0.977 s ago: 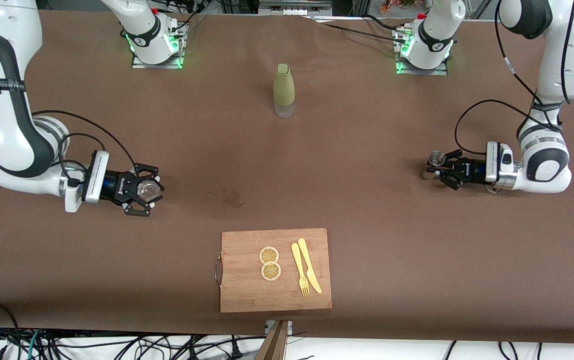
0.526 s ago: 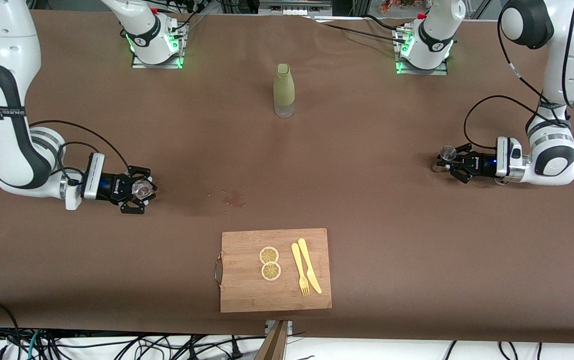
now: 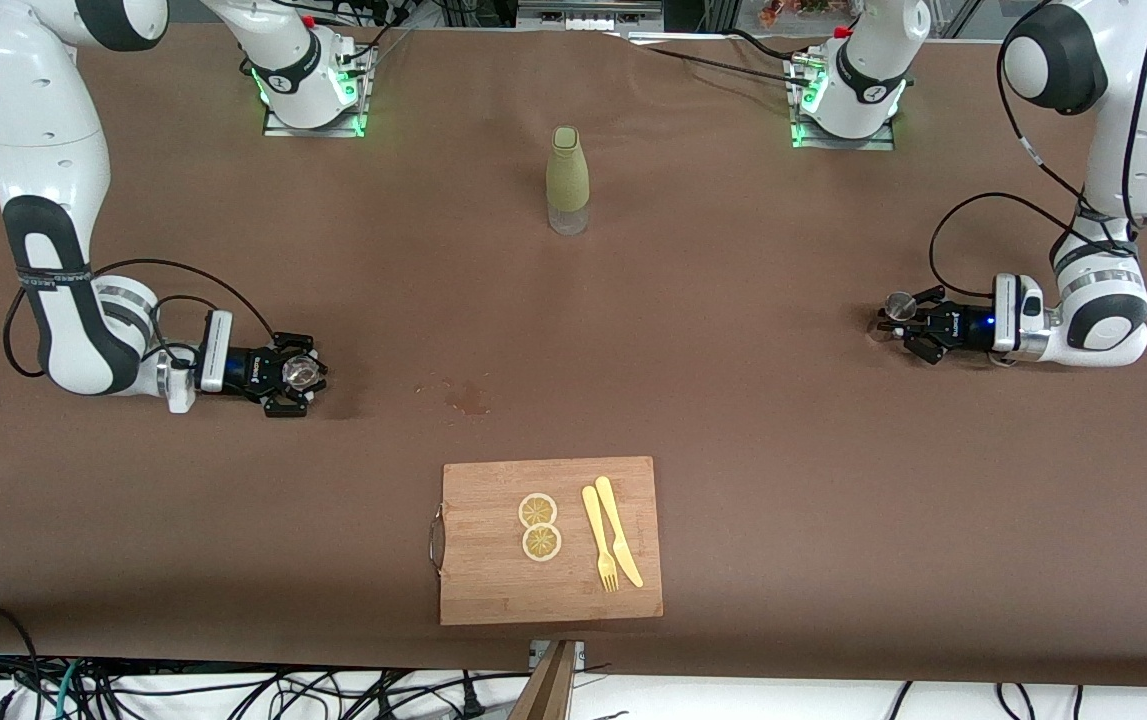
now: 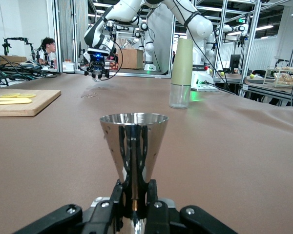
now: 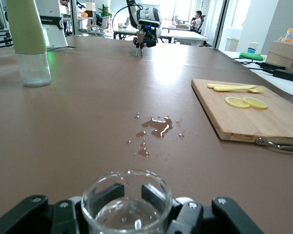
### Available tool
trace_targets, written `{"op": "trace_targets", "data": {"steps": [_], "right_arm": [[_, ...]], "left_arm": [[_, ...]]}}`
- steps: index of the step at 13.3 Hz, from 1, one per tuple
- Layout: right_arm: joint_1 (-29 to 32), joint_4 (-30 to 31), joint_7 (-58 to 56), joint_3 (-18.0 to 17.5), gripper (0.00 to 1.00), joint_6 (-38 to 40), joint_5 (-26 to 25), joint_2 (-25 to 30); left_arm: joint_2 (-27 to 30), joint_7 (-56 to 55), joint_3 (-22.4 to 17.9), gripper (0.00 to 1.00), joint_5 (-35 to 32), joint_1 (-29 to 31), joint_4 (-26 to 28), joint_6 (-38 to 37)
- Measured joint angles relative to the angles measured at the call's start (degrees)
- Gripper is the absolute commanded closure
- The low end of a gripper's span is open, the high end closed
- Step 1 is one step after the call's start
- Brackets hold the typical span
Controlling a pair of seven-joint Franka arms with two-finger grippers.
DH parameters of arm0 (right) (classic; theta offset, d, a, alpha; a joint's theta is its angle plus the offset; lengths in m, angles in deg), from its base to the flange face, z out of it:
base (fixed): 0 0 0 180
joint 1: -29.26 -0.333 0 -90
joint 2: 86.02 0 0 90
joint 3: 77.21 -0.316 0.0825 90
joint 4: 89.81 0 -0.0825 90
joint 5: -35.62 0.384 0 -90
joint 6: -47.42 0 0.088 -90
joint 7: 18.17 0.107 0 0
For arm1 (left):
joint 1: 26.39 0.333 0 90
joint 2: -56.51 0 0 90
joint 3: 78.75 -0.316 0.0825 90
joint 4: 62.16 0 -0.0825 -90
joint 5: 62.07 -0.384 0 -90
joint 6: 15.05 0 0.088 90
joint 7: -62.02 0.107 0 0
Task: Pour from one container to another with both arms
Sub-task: 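Open both grippers to release the glass and the jigger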
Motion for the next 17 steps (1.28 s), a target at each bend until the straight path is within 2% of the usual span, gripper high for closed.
{"op": "trace_targets", "data": {"steps": [1,5,7,8,10,14,17], "right_arm": [[0.0,0.0,0.0,0.4,0.73,0.0,0.0,-0.3],[0.1,0.0,-0.2,1.3,0.72,0.2,0.1,-2.2],[0.1,0.1,-0.2,1.3,0.7,0.3,0.2,-2.9],[0.1,0.1,-0.2,1.3,0.66,0.4,0.4,-3.0],[0.1,0.1,-0.2,1.3,0.36,0.5,0.6,-3.0],[0.1,0.1,-0.1,1.5,0.13,0.6,0.8,-3.0],[0.1,0.0,-0.1,2.6,0.04,0.6,0.8,-3.0]], "left_arm": [[-0.3,0.0,-0.1,0.01,0.0,0.1,-0.4,-0.3],[-1.0,-0.1,-1.7,0.0,-0.2,0.2,-2.3,1.4],[-1.0,-1.7,-3.1,0.0,-2.7,0.2,-4.2,4.0],[-1.0,-3.2,-3.6,0.0,-5.3,0.2,-5.5,5.3],[-1.0,-6.4,-4.1,0.0,-10.8,0.2,-8.5,7.9],[1.0,-24.9,-4.1,0.0,-21.1,-1.0,-14.5,9.2],[6.4,-45.3,-4.0,0.0,-26.9,-2.9,-16.8,9.2]]}}
